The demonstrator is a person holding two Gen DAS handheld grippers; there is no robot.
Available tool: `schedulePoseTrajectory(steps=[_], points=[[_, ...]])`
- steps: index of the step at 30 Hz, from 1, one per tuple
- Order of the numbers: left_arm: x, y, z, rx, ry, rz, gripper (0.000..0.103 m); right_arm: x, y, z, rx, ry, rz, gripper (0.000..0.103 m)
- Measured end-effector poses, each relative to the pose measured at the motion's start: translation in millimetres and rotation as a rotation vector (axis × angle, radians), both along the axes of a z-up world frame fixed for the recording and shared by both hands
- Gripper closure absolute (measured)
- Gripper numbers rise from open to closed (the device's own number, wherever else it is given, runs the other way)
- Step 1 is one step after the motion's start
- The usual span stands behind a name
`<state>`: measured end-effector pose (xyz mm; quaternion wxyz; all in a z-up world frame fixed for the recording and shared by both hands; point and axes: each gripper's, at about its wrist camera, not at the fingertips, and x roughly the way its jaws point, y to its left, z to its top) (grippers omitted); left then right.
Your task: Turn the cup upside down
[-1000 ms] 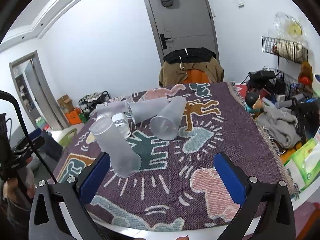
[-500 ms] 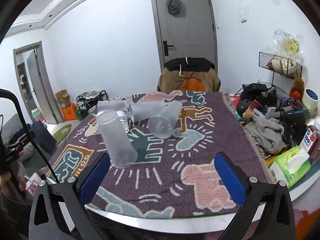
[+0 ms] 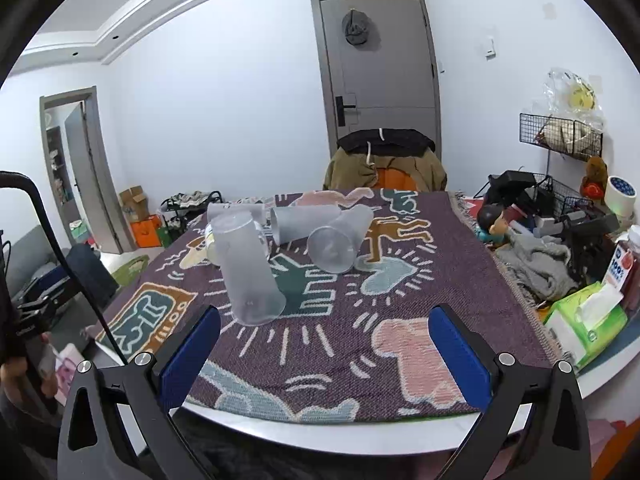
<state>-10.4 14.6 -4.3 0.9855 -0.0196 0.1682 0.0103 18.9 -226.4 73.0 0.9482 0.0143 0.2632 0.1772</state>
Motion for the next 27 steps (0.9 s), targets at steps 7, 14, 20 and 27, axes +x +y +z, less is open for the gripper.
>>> schedulePoseTrajectory(steps=[7,14,20,27], points=[[-5.8,-2.5,-12.3,0.006,0.003,0.024,0.0,-4.2,8.8,-15.9,-0.001,-0.016,0.021,0.0],[-3.6,1.0,-16.1,-0.029,0.006,0.04,0.0,-4.5,12.3,-25.6,0.025,-0.009,0.028,0.0],[-3.3,0.2,-17.1,-0.029,0.004,0.044,0.0,-1.9,14.1,-26.2,0.034,-0.001,0.036,0.0],[-1.4,0.8,-19.7,-0.041,0.017,0.039,0.0,-0.4,17.7,-29.5,0.029,0.006,0.043,0.0]])
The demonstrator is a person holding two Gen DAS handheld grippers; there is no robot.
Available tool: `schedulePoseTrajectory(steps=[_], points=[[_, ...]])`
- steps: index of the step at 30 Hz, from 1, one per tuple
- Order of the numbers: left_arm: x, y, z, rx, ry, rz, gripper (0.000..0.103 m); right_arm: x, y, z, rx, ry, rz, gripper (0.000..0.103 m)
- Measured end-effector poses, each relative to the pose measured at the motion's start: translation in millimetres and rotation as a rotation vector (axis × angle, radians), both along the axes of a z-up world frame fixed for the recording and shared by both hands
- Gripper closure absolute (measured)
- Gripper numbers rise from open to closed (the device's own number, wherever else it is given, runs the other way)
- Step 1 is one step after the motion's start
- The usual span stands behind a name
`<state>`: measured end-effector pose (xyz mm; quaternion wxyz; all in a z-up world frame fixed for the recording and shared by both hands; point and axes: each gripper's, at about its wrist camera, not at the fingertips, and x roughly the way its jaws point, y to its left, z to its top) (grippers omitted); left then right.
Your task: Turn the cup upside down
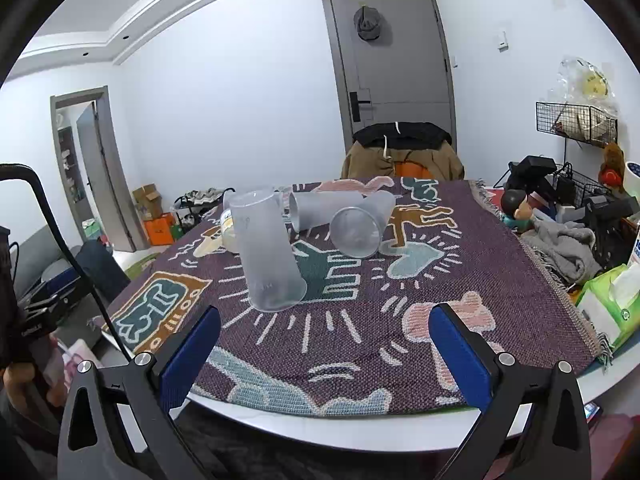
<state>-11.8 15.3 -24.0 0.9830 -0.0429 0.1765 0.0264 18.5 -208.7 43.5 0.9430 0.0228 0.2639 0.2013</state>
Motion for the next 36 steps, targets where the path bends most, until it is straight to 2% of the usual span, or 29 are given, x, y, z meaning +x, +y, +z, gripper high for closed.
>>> schedulePoseTrajectory(steps=[36], points=[[0.3,-3.9,0.3,0.026,0.005,0.008,0.0,3.3,-1.5,-2.7,0.008,0.014,-0.007,0.0]])
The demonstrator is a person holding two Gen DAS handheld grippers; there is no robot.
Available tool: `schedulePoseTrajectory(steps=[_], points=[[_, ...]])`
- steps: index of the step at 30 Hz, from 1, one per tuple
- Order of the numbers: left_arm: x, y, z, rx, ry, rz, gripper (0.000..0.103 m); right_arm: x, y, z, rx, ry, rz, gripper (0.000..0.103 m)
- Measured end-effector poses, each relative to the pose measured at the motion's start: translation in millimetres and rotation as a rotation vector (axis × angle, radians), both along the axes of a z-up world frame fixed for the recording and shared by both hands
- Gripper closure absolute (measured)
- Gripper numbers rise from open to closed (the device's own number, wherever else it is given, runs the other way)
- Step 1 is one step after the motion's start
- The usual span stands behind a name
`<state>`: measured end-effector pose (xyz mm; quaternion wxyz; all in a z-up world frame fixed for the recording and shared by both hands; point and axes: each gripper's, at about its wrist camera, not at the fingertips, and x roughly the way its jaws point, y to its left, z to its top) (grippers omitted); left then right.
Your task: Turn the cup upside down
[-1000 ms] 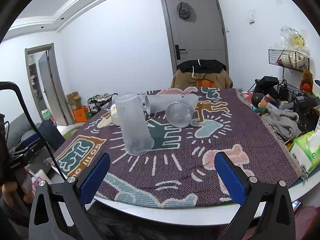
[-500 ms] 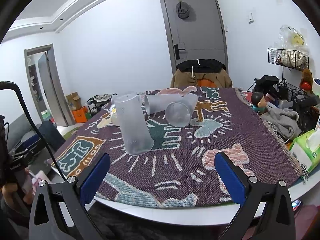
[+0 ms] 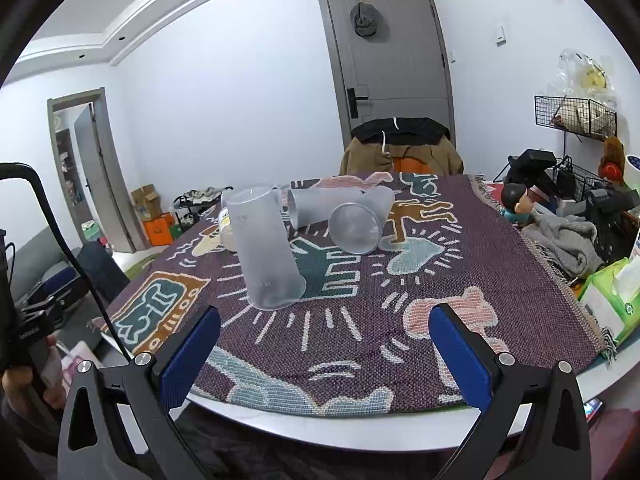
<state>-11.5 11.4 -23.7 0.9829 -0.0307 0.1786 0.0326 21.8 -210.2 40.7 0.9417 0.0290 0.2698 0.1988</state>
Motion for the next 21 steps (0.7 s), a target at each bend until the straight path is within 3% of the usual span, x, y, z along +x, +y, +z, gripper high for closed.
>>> schedulePoseTrajectory(steps=[21], points=[[-2.3,1.1,2.4,-0.001,-0.012,0.015,0.0,-0.1,-0.6,-1.5,0.001,0.004,-0.001,0.0]])
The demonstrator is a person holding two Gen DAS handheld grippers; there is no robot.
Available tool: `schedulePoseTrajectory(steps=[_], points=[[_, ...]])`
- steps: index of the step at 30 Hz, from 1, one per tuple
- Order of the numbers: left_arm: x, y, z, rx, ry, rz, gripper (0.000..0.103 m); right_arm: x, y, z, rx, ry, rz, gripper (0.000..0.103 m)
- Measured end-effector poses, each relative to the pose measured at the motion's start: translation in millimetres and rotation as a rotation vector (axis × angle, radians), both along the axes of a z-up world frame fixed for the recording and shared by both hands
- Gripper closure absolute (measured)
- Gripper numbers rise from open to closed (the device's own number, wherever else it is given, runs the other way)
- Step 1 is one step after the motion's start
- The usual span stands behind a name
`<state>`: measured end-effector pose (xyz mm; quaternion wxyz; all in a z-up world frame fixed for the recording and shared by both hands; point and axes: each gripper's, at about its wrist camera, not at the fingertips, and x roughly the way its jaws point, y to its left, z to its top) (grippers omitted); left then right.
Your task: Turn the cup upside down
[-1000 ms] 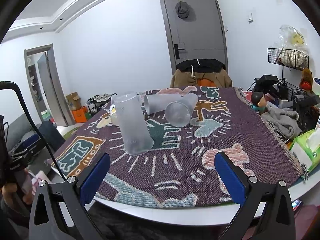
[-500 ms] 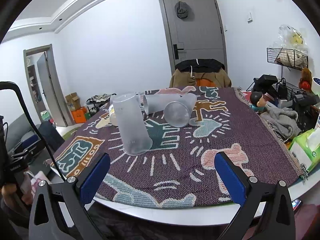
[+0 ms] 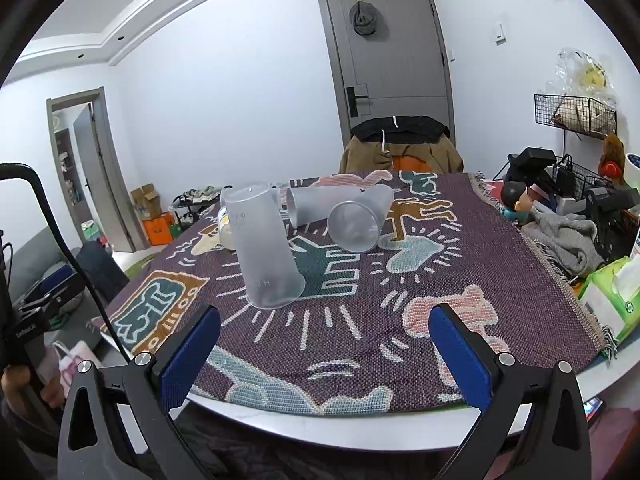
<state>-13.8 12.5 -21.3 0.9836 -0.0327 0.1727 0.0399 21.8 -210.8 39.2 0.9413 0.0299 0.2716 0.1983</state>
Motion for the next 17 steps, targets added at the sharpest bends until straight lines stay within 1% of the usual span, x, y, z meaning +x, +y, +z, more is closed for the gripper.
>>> schedulePoseTrajectory(steps=[9,17], points=[[-2.0,-1.3,0.4,0.011,-0.011,-0.002,0.0,0.2,0.3,-1.0,-0.001,0.003,-0.001,0.0],[-0.5,-0.4,0.6,0.002,-0.01,-0.005,0.0,0.5,0.6,-1.6,-0.002,0.006,0.003,0.0]])
